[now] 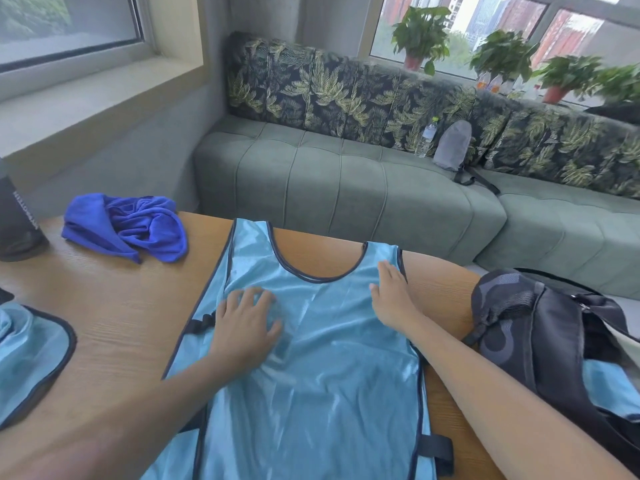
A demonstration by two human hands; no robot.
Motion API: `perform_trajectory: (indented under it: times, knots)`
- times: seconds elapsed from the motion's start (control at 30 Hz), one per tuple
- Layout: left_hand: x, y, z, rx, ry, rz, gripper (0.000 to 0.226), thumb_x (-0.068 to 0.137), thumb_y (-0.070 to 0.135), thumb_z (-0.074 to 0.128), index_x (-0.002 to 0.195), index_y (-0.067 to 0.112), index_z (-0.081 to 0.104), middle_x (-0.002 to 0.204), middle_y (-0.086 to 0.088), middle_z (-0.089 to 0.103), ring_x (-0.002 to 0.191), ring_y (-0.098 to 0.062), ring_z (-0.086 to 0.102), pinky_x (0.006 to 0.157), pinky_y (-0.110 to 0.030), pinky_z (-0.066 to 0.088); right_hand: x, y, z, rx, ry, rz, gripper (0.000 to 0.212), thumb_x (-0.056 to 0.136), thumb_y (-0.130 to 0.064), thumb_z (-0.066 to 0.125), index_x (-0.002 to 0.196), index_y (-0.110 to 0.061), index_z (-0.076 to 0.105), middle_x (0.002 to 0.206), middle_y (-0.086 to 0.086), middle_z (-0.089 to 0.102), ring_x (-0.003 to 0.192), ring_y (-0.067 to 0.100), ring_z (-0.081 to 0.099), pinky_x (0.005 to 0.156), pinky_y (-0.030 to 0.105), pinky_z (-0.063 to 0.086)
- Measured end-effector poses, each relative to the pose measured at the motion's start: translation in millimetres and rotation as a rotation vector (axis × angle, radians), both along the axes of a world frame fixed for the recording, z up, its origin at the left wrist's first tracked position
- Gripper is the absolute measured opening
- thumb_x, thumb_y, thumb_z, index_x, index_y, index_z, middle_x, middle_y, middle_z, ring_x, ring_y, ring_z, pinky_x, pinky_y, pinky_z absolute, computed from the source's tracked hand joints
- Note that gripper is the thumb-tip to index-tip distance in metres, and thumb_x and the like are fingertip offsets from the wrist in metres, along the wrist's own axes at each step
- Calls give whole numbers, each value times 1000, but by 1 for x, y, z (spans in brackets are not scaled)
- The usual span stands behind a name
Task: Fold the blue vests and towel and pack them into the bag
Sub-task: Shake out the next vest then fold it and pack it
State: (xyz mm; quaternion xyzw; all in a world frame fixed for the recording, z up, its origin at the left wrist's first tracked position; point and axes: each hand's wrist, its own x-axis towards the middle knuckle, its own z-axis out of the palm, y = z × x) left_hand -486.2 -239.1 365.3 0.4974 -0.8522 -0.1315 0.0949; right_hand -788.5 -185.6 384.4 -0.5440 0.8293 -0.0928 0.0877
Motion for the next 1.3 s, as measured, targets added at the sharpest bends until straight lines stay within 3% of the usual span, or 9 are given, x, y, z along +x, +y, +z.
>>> perform_trajectory:
  times: [0.13,0.27,0.43,0.6,0.7,0.83,0.97,1.07,1.3]
  knots:
    - [-3,-50,2,-60,-78,-78,60,100,51,27,153,26,40,163,-2,32,152,-26,23,120,-43,22,-13,-20,-10,14,-9,-55,63,109,-40,30,162,-11,13,170,6,12,155,22,12,126,38,12]
    - [29,-71,-12,-16,-169,-30,80,87,71,1,161,43,12,171,5,10,156,-25,8,123,-43,14,-41,-1,-22,159,175,-167,69,105,-59,7,163,-23,6,171,-3,1,157,21,1,126,45,-3]
    - [42,-87,-6,-29,-236,-42,87,83,78,-5,162,42,3,171,0,9,157,-28,6,122,-46,10,-49,3,-13,167,187,-150,73,102,-62,5,163,-23,4,171,-2,1,157,21,-5,126,44,-4]
    - [41,-38,37,-114,-145,-35,73,104,56,35,164,21,13,170,-7,15,157,-29,5,123,-43,10,-15,26,13,-70,-71,-154,61,108,-42,32,160,-13,21,168,9,19,155,23,13,125,41,13]
    - [47,22,47,-38,-113,-111,70,106,46,41,163,16,14,170,-7,10,158,-26,3,125,-39,10,42,75,20,-131,-185,-67,57,109,-36,37,158,-11,27,166,9,24,154,22,18,124,37,15]
    - [65,89,34,75,-188,-145,73,105,57,31,164,21,7,171,-4,5,158,-28,1,126,-42,9,113,152,14,-79,-146,116,63,106,-53,29,162,-26,19,168,-7,13,156,11,6,126,39,14]
    - [112,115,10,61,-314,-218,85,86,70,-3,163,33,-6,171,0,-5,157,-32,3,123,-49,13,118,215,-13,104,-8,169,76,95,-74,-1,161,-37,-7,165,-16,-21,152,4,-21,127,35,-2]
    - [160,101,-6,-80,-321,-183,66,100,59,18,162,38,11,169,-1,22,151,-31,31,111,-55,36,89,241,-20,152,69,135,85,86,-79,-16,160,-37,-10,165,-14,-25,148,2,-30,124,30,-11]
    - [200,95,-2,-139,-347,-131,63,98,34,54,157,25,35,160,-7,41,150,-31,32,113,-53,39,92,254,-1,146,99,86,86,88,-76,-13,161,-33,-5,167,-10,-19,151,7,-25,124,30,-11]
